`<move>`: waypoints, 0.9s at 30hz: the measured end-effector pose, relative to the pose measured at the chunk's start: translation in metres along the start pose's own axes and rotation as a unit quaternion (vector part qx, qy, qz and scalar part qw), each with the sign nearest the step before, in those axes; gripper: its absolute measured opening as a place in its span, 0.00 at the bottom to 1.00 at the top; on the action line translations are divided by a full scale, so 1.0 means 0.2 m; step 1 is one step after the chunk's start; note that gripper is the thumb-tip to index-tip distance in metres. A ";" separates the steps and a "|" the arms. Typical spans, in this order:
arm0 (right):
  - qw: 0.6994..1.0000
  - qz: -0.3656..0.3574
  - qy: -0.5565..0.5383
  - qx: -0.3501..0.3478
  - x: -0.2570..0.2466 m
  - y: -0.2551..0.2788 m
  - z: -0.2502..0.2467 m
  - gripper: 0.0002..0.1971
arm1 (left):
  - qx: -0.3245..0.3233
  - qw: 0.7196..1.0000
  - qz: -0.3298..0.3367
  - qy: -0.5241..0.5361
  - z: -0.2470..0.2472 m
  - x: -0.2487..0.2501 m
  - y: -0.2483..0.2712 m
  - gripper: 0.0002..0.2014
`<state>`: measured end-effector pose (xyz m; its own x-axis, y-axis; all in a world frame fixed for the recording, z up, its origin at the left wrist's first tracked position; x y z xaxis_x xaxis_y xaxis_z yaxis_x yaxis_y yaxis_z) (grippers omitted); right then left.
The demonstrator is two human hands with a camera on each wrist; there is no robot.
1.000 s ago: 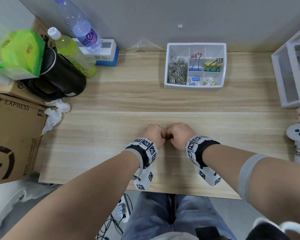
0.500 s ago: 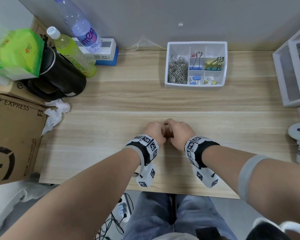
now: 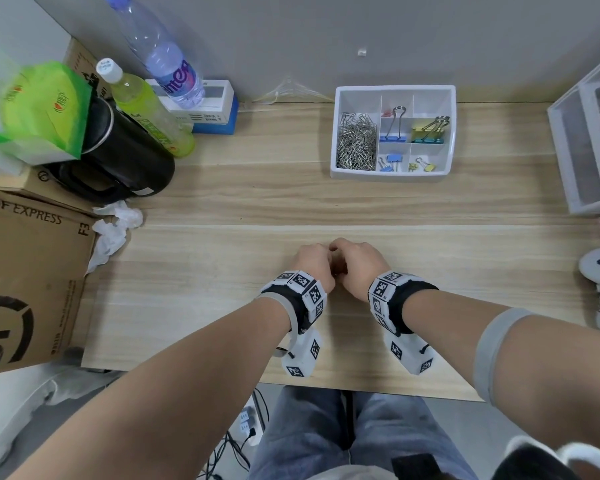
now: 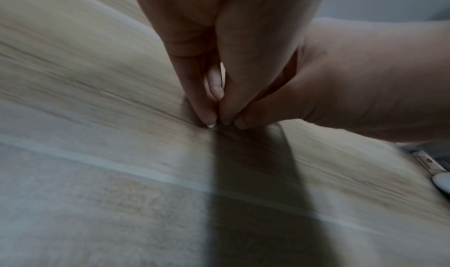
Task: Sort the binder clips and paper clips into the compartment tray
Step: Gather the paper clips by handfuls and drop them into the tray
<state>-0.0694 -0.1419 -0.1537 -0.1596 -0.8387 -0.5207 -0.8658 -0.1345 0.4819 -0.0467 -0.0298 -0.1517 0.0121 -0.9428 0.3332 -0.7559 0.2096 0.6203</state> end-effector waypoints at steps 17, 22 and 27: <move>0.996 -0.073 0.022 -0.034 -0.04 0.01 0.02 0.23 | 0.014 1.000 0.008 -0.016 0.00 -0.02 0.00 0.10; 0.997 -0.075 0.026 -0.024 -0.04 0.01 0.03 0.21 | 0.003 1.000 0.015 -0.014 0.01 -0.03 -0.01 0.09; 0.998 -0.056 0.006 -0.021 -0.03 0.01 0.05 0.24 | -0.003 1.000 0.021 -0.009 0.02 -0.04 -0.01 0.09</move>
<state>-0.0752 -0.1320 -0.1570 -0.0562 -0.8236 -0.5644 -0.8569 -0.2503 0.4506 -0.0474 -0.0234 -0.1579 -0.0311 -0.9379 0.3455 -0.7518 0.2497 0.6103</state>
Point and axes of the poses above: each hand's wrist, its own y-axis away from the middle knuckle, its own z-axis out of the palm, x = y × z, the point moved 2 cm from there along -y, towards the middle knuckle, and after that the axes turned 1 degree about y, right-handed, at the moved point
